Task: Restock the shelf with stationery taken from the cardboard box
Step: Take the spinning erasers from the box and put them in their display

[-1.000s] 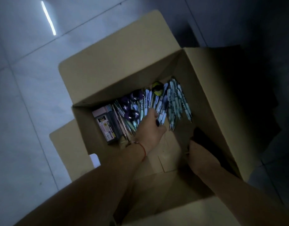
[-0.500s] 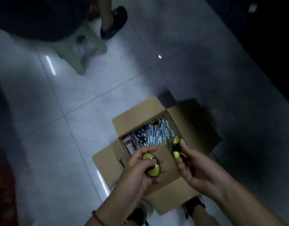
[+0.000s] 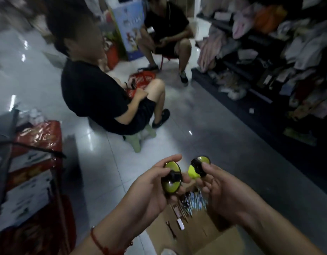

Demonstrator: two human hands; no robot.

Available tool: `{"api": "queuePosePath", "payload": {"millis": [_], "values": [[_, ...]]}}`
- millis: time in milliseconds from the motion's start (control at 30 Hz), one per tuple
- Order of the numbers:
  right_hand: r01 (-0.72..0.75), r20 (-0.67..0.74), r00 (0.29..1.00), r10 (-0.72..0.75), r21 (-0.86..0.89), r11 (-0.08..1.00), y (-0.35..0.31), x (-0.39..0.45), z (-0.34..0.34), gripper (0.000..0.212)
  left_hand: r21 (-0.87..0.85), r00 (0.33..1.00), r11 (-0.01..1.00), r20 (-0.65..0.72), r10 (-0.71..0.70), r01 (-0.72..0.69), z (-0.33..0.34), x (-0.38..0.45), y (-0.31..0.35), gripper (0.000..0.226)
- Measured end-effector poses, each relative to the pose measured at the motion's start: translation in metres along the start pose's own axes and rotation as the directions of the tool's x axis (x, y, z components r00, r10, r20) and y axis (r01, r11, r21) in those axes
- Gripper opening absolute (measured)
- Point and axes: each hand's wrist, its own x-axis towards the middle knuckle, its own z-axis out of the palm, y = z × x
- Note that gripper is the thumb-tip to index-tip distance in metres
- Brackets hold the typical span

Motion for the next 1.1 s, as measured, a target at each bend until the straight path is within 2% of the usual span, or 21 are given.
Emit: {"api": "queuePosePath", "payload": {"millis": [133, 267, 400, 500, 567, 633, 700, 767, 867, 967, 1000, 1033, 1100], "values": [[0.006, 0.115, 0.993, -0.011, 0.039, 0.999, -0.012, -0.034, 0.015, 0.03, -0.13, 0.997, 0.989, -0.006, 0.071, -0.072, 0.01, -0.043, 0.008, 0.047], [-0.072, 0.207, 0.977, 0.051, 0.096, 0.993, -0.022, -0.05, 0.02, 0.05, -0.346, 0.992, 0.93, -0.022, 0.128, -0.128, 0.03, -0.072, 0.008, 0.041], [-0.206, 0.407, 0.904, 0.132, 0.143, 0.968, -0.032, -0.061, 0.019, 0.063, -0.4, 0.979, 0.894, -0.053, 0.196, -0.2, 0.057, -0.095, 0.008, 0.039], [-0.301, 0.527, 0.83, 0.184, 0.145, 0.942, -0.038, -0.065, 0.019, 0.065, -0.298, 0.954, 0.91, -0.168, 0.247, -0.288, 0.071, -0.108, 0.0, 0.038], [-0.372, 0.595, 0.77, 0.228, 0.129, 0.919, -0.038, -0.062, 0.019, 0.064, -0.142, 0.903, 0.918, -0.285, 0.321, -0.371, 0.076, -0.116, -0.007, 0.036], [-0.432, 0.647, 0.709, 0.281, 0.084, 0.898, -0.035, -0.061, 0.022, 0.06, 0.152, 0.805, 0.903, -0.41, 0.428, -0.402, 0.075, -0.126, -0.016, 0.041], [-0.448, 0.641, 0.69, 0.336, 0.013, 0.894, -0.029, -0.062, 0.03, 0.052, 0.474, 0.674, 0.815, -0.484, 0.558, -0.334, 0.069, -0.141, -0.025, 0.046], [-0.349, 0.558, 0.747, 0.361, -0.133, 0.928, -0.02, -0.066, 0.043, 0.038, 0.648, 0.58, 0.714, -0.485, 0.655, -0.264, 0.063, -0.158, -0.034, 0.046], [-0.048, 0.494, 0.823, 0.278, -0.429, 0.902, -0.002, -0.073, 0.067, 0.032, 0.787, 0.497, 0.594, -0.454, 0.74, -0.165, 0.049, -0.185, -0.044, 0.044], [0.179, 0.536, 0.826, 0.176, -0.546, 0.819, 0.023, -0.081, 0.092, 0.031, 0.865, 0.43, 0.498, -0.428, 0.795, -0.061, 0.028, -0.218, -0.056, 0.048], [0.238, 0.565, 0.809, 0.16, -0.564, 0.79, 0.033, -0.086, 0.102, 0.037, 0.871, 0.402, 0.49, -0.437, 0.804, -0.034, 0.021, -0.231, -0.06, 0.047], [0.296, 0.597, 0.787, 0.156, -0.587, 0.754, 0.043, -0.091, 0.112, 0.046, 0.869, 0.369, 0.494, -0.457, 0.809, -0.008, 0.014, -0.244, -0.064, 0.046], [0.354, 0.641, 0.746, 0.182, -0.612, 0.707, 0.066, -0.102, 0.13, 0.039, 0.836, 0.316, 0.549, -0.524, 0.791, 0.014, -0.001, -0.272, -0.074, 0.042]]}}
